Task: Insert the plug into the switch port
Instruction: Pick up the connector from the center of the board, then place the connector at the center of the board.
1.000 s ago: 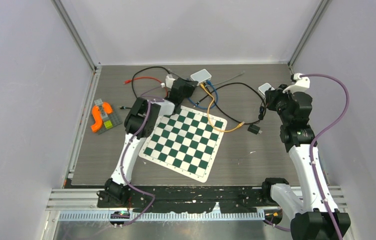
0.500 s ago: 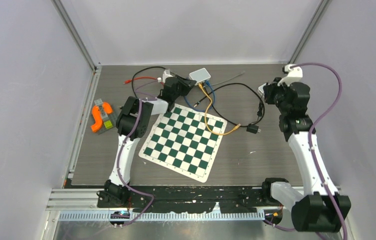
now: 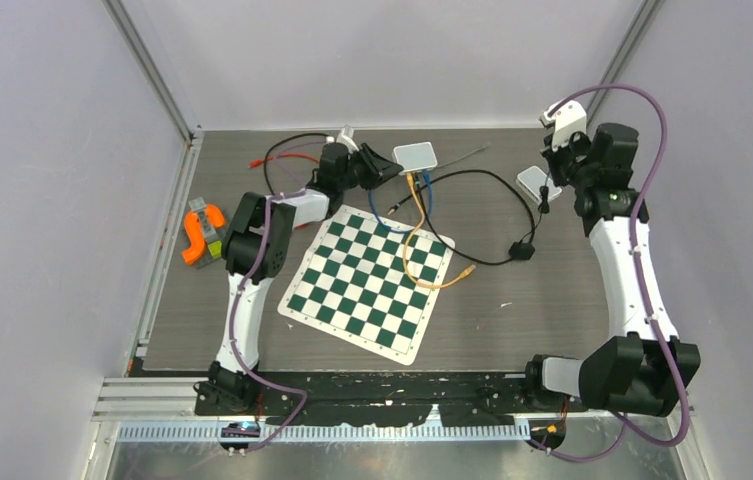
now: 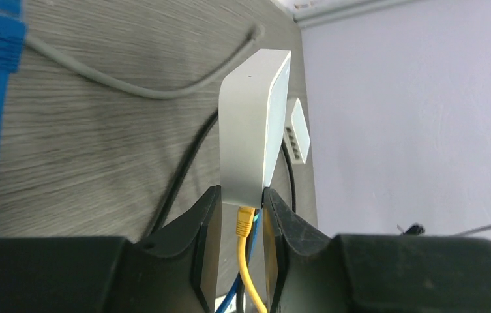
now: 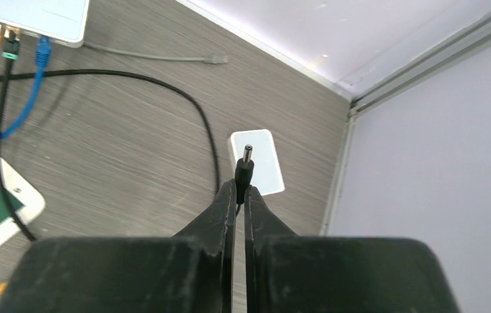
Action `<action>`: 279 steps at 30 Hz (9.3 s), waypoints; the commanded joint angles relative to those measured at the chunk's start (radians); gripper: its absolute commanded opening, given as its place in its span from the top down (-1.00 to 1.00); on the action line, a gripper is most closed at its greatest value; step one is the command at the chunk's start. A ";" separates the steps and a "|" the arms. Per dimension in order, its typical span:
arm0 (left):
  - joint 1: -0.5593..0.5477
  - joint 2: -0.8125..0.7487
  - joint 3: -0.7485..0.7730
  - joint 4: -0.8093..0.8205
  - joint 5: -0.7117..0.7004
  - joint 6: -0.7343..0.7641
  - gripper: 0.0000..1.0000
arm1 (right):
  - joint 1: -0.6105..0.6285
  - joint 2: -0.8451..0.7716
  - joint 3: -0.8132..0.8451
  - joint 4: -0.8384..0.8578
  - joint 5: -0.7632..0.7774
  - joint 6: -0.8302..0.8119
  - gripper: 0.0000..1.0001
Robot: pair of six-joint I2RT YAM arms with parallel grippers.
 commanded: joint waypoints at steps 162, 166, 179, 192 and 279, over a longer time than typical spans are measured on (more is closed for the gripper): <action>0.039 0.066 0.525 -0.747 0.771 0.656 1.00 | 0.345 0.540 0.199 0.034 -0.111 -0.975 0.90; 0.038 0.068 0.530 -0.747 0.773 0.648 1.00 | 0.361 0.538 0.184 0.052 -0.100 -0.978 0.90; 0.039 0.068 0.551 -0.809 0.760 0.678 1.00 | 0.363 0.503 0.159 0.088 -0.076 -0.977 0.90; 0.039 0.075 0.577 -0.812 0.777 0.664 1.00 | 0.398 0.518 0.140 0.130 -0.115 -1.034 0.90; 0.068 -0.022 0.471 -0.884 0.517 0.637 0.45 | 0.406 0.449 0.075 0.228 -0.100 -0.551 0.90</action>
